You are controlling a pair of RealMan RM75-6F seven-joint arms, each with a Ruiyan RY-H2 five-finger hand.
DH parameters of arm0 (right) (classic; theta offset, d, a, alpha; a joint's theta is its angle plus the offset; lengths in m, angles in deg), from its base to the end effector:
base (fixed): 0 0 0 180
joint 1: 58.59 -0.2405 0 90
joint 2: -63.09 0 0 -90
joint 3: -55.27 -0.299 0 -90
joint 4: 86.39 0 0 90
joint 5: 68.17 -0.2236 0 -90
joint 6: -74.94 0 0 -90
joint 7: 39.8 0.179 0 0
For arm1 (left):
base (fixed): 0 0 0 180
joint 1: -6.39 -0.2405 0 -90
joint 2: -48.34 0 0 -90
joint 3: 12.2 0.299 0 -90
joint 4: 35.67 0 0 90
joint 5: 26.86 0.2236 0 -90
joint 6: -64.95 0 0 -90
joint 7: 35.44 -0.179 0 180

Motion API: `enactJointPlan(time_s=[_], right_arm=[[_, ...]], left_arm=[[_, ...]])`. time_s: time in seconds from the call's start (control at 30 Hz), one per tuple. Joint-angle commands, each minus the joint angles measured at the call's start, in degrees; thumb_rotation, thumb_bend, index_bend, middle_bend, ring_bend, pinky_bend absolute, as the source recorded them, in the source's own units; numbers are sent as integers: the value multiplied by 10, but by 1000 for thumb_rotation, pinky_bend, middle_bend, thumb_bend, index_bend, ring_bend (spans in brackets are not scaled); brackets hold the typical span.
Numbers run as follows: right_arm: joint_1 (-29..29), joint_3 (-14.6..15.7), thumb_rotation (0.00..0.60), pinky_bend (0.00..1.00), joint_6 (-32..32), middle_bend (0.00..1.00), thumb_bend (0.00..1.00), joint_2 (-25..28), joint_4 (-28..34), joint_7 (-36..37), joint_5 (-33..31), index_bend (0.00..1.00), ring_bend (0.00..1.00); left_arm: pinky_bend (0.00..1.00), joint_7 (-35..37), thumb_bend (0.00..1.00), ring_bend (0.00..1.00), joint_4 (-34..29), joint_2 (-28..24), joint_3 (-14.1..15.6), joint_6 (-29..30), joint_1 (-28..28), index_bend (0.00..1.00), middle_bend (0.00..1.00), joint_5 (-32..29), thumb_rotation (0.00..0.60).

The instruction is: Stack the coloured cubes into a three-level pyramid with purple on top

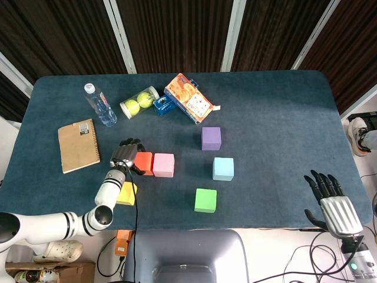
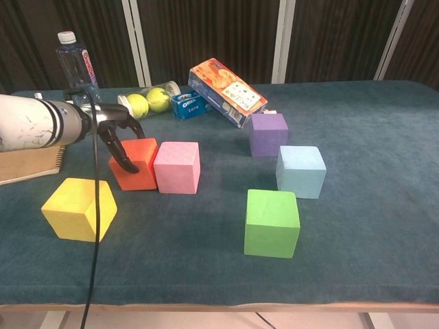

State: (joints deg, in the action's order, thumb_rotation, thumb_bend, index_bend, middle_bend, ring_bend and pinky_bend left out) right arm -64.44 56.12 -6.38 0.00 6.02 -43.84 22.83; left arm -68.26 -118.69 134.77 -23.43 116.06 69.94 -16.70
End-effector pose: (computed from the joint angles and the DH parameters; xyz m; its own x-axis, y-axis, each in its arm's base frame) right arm -0.3493 -0.2099 0.1442 0.4886 -0.1147 0.8649 -0.8712 -0.1179 0.4765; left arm -0.1432 0.4806 -0.0352 0.2989 0.4726 0.8290 0.9385 0.0116 -0.3450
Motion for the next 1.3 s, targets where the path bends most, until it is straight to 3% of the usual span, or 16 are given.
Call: enactJointPlan(time_s=[0.03, 1.03, 1.3], right_arm=[[0, 0, 600, 0, -1, 0, 252, 0, 0, 0, 0, 0, 0], [3, -1, 600, 0, -8, 0, 252, 7, -1, 16, 3, 0, 0], [4, -1, 600, 0, -9, 0, 252, 8, -1, 18, 2, 0, 0]], left_arm=[[82, -1, 265, 10, 2, 1, 0, -2, 1, 503, 118, -2, 600], [82, -38, 229, 10, 24, 25, -12, -10, 17, 503, 118, -38, 600], [82, -34, 211, 10, 25, 27, -13, -17, 15, 419, 118, -32, 600]])
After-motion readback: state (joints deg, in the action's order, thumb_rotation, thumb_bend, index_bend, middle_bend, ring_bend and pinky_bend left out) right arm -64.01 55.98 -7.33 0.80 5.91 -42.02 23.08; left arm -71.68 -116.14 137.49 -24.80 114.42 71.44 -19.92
